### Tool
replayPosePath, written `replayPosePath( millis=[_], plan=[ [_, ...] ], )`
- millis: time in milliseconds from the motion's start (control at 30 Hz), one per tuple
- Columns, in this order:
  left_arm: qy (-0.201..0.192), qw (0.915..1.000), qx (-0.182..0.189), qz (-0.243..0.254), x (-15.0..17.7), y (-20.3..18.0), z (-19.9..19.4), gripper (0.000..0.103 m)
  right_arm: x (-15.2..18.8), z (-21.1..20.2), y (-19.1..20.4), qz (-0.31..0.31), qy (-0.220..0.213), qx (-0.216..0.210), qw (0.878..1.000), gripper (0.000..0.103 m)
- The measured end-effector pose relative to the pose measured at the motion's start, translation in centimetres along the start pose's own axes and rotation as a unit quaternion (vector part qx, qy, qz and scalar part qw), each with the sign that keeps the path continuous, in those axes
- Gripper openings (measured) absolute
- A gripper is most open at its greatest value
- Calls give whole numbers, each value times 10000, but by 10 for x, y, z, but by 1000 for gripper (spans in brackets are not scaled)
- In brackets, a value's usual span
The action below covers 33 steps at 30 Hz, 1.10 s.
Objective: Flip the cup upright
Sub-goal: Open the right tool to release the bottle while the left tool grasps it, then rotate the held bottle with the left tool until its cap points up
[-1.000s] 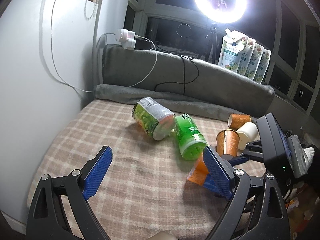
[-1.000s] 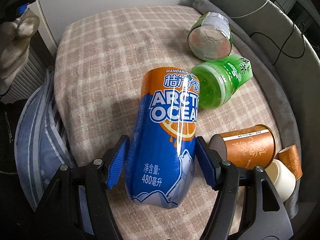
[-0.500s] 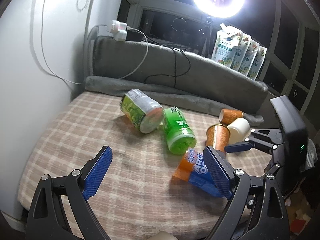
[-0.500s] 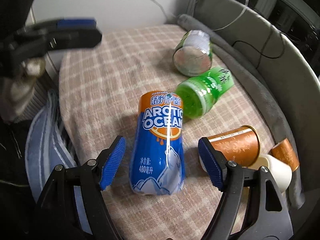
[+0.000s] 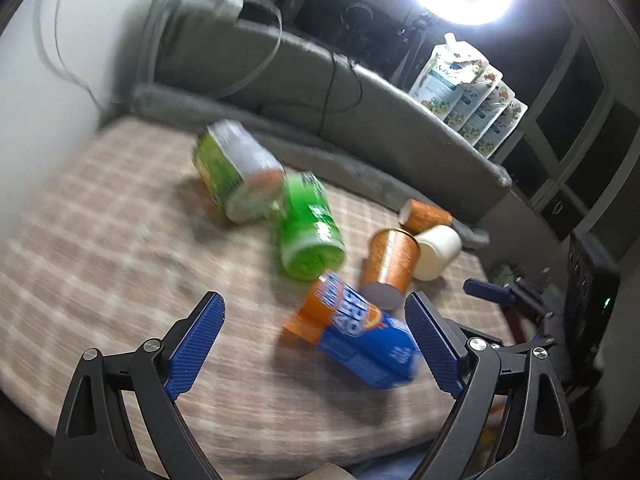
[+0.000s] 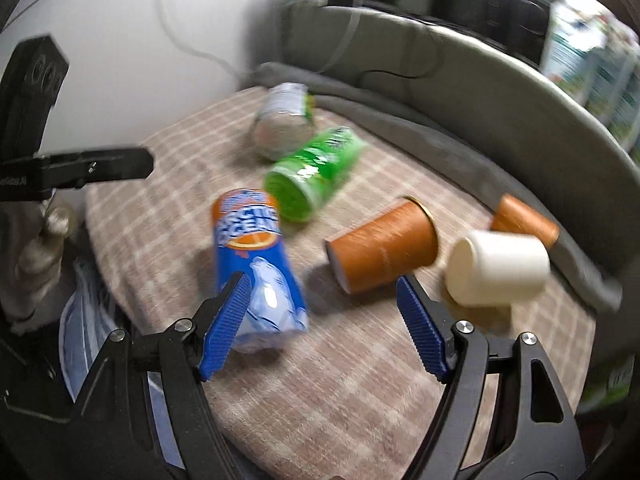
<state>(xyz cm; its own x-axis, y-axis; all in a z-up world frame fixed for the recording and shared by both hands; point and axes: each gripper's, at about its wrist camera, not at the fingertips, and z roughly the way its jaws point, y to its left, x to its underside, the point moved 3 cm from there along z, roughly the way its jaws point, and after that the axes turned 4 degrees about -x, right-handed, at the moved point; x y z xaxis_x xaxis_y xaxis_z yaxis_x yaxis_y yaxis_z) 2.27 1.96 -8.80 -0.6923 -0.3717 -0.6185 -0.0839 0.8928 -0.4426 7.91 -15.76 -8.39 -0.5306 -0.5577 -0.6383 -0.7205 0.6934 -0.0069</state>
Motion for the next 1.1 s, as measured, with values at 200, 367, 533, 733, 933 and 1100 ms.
replayPosePath(
  millis=[200,367,533,733,933,1100],
  plan=[
    [679,9922,498,-922,4,4,29,89,19,-13,-17,577,-216,391,9973,78],
    [1006,9816,618,-1503,12,4,46,89,30,-22,-28,841,-306,573,9943,78],
    [1145,9718,628,-1964,17,8,59,87,39,-25,-35,971,-318,660,9926,78],
    [1155,9665,578,-2219,18,10,67,85,44,-24,-38,1030,-323,649,9920,78],
    [1215,9642,531,-2298,19,8,78,84,49,-22,-42,1091,-292,660,9914,78],
    [1306,9613,490,-2377,20,9,88,79,52,-22,-45,1136,-281,692,9907,78]
  ],
)
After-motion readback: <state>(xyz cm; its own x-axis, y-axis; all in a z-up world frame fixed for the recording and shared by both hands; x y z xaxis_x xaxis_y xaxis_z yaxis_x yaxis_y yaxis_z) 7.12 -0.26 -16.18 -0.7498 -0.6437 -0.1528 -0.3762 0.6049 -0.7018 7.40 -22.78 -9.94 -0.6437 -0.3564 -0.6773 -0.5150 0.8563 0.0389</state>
